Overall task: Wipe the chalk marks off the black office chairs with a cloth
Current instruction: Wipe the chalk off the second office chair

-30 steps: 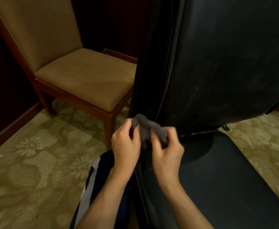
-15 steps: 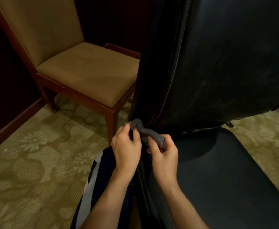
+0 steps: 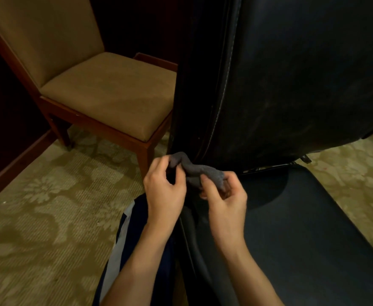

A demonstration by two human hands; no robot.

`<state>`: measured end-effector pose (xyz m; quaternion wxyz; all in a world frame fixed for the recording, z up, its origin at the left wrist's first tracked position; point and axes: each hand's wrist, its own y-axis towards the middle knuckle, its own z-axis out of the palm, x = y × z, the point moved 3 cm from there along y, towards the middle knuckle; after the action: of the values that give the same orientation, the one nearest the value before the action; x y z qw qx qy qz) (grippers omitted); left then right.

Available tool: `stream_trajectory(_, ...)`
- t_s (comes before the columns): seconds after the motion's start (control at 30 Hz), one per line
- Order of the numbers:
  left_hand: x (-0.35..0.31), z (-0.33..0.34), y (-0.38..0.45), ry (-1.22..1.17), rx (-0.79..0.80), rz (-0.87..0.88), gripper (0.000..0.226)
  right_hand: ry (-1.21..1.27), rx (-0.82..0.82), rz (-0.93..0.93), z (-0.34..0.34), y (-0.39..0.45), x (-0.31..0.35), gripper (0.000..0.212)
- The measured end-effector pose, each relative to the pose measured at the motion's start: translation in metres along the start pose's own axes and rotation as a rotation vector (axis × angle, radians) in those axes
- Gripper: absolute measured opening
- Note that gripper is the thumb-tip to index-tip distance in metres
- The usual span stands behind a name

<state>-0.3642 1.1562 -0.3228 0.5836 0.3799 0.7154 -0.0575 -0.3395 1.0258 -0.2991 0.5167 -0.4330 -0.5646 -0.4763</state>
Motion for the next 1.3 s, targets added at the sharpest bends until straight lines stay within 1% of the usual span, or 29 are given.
stream_trajectory(0.13,0.003,0.006,-0.007,-0.015,-0.041,-0.078,0.007,-0.041,-0.011,0.078,0.006,0.001,-0.023,0.004)
stream_trajectory(0.27,-0.004,0.001,-0.003,-0.159,-0.005,-0.153,0.010,-0.002,-0.051,0.069,0.006,0.005,-0.016,0.006)
stream_trajectory(0.3,-0.009,-0.002,0.000,-0.176,0.012,-0.142,0.012,0.017,-0.059,0.051,0.005,0.006,-0.009,0.007)
stream_trajectory(0.37,-0.027,-0.008,0.002,-0.200,0.041,-0.089,0.009,0.063,-0.080,0.009,0.004,0.005,0.006,0.009)
stream_trajectory(0.47,-0.046,-0.017,-0.001,-0.234,0.050,-0.017,0.010,0.144,-0.112,-0.076,0.003,0.004,0.029,0.009)
stream_trajectory(0.53,-0.045,-0.014,-0.005,-0.213,0.024,0.005,0.011,0.150,-0.109,-0.116,0.002,0.006,0.035,0.009)
stream_trajectory(0.63,-0.028,-0.005,-0.014,-0.093,-0.060,0.003,0.011,0.076,-0.073,-0.106,0.002,0.007,0.026,0.006)
stream_trajectory(0.73,-0.012,0.001,-0.015,-0.049,-0.043,-0.052,0.013,-0.024,-0.043,-0.041,0.002,0.005,0.007,0.005)
stream_trajectory(0.83,-0.017,0.000,-0.007,-0.095,-0.033,-0.108,0.009,-0.049,-0.056,-0.029,0.002,0.005,0.005,0.005)
stream_trajectory(0.9,-0.038,-0.005,-0.005,-0.144,-0.046,-0.097,0.007,-0.055,-0.088,-0.095,0.003,0.006,0.022,0.008)
stream_trajectory(1.03,-0.089,-0.022,0.003,-0.241,-0.098,0.045,0.007,-0.090,-0.139,-0.363,0.002,0.016,0.086,0.007)
stream_trajectory(1.1,-0.103,-0.025,0.012,-0.233,-0.119,0.110,0.007,-0.176,-0.143,-0.446,0.002,0.027,0.109,0.004)
stream_trajectory(1.2,-0.100,-0.020,0.016,-0.182,-0.133,0.151,0.005,-0.352,-0.137,-0.521,0.005,0.037,0.112,0.006)
stream_trajectory(1.3,-0.074,-0.014,0.001,-0.068,-0.123,0.171,0.006,-0.494,-0.121,-0.567,0.006,0.030,0.079,0.010)
